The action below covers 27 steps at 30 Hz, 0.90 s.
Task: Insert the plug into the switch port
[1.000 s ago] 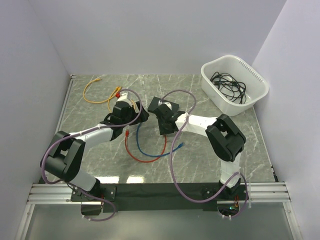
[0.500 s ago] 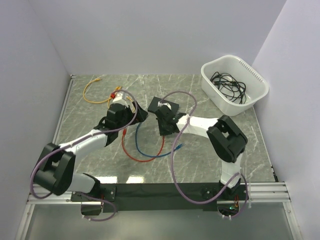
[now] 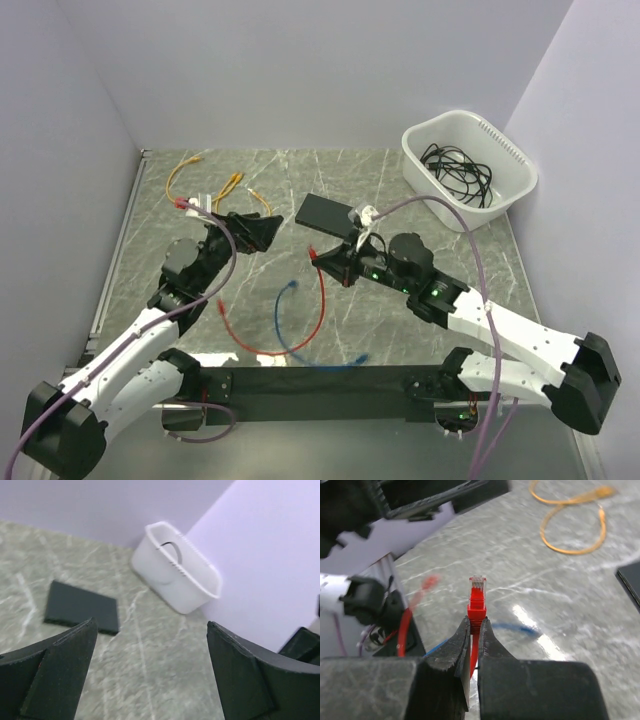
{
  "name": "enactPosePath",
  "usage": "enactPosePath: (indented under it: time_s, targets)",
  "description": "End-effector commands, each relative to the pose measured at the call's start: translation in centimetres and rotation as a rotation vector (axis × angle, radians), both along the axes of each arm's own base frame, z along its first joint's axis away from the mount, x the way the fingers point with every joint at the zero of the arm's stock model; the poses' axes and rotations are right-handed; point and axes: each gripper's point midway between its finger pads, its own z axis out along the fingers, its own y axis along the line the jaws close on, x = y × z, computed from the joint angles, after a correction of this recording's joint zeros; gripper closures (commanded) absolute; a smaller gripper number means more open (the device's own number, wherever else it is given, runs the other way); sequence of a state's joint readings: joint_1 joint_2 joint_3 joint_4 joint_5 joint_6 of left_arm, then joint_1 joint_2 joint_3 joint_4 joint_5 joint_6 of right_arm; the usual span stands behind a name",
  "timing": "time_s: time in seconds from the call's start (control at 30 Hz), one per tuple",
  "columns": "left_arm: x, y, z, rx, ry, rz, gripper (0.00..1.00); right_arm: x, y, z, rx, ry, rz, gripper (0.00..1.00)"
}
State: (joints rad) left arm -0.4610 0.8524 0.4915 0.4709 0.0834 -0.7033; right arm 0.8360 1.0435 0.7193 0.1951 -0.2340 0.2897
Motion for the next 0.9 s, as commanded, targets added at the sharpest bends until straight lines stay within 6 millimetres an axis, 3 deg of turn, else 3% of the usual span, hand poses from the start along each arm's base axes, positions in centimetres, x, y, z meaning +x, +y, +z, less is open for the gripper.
enactPosePath:
  time_s: [0.0, 0.13, 0.4, 0.57, 0.8, 0.87]
  targets:
    - [-2.3, -1.6, 3.1, -0.062, -0.116, -0.131, 0.05, -1.9, 0.5, 0.6, 0.021, -0.102, 0.115, 1.00]
    - [-4.0, -2.7, 4.7, -0.079, -0.204, -0.224, 0.12, -1.8, -0.1, 0.3, 0.005, -0.126, 0.095, 1.00]
    - [-4.8, -5.5, 3.3, -0.025, -0.218, -0.324, 0.27, -1.3, -1.7, 1.2, 0.044, -0.174, 0.005, 1.00]
    - [-5.8, -6.7, 3.6, -0.016, -0.255, -0.394, 0.32, -2.5, -1.3, 1.1, 0.060, -0.190, 0.071, 1.00]
    - [-8.4, -10.0, 3.8, 0.030, -0.306, -0.562, 0.43, -2.6, -1.3, 1.6, 0.066, -0.197, 0.077, 1.00]
    - [-8.3, -10.5, 3.8, 0.047, -0.304, -0.569, 0.45, -2.5, -1.4, 1.9, 0.071, -0.205, 0.066, 1.00]
